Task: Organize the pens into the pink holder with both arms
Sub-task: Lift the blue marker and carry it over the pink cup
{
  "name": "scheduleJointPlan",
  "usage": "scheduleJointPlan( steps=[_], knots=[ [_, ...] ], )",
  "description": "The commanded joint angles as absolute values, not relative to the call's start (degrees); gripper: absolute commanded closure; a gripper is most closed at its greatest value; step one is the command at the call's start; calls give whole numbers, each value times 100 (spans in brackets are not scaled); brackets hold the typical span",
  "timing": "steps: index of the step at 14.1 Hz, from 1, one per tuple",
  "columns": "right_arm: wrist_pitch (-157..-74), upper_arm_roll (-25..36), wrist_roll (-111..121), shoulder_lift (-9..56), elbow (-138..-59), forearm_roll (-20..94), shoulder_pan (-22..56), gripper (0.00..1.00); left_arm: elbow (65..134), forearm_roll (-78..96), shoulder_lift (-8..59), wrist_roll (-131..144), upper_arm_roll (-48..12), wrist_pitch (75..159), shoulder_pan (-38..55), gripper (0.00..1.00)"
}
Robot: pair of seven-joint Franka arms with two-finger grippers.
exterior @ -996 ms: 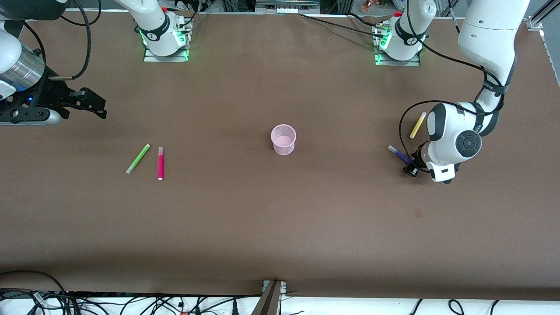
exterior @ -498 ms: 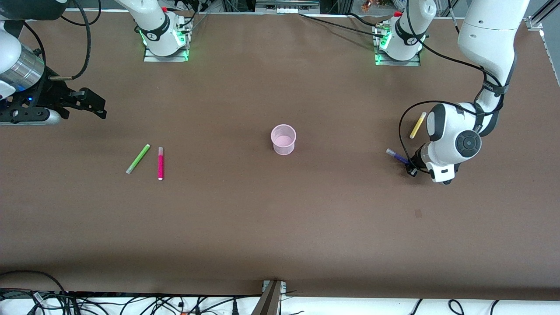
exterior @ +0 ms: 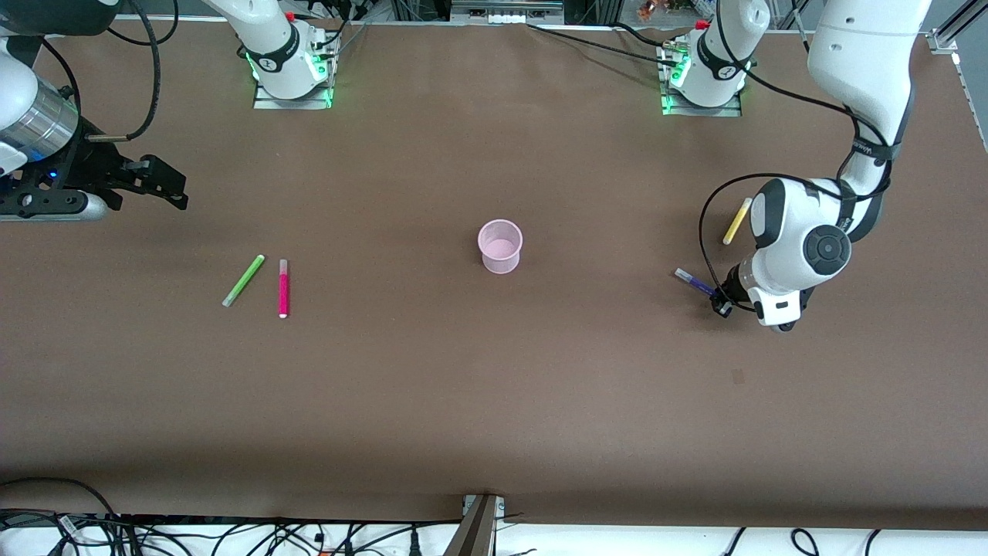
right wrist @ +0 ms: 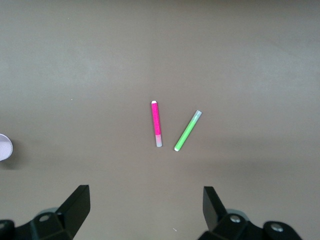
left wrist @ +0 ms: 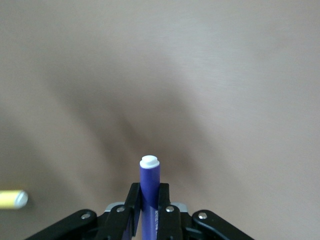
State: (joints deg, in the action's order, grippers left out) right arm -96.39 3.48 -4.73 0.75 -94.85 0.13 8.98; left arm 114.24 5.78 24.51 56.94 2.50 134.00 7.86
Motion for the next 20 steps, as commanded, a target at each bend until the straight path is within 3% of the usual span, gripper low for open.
scheduleJointPlan(
  steps=[1,9,20],
  knots=[
    [-9624,325,-545,88,-9404,105,853,0,11058,615,1847,5695,264,12719,966,100],
    [-9624,325,-545,88,-9404,105,861,0,9862,369,1758,7328,246,12120,2125,100],
    [-9633,325,-536,88,-9404,141,853,0,9659,-1932,1942,10799,255,12068,4076,100]
  ],
)
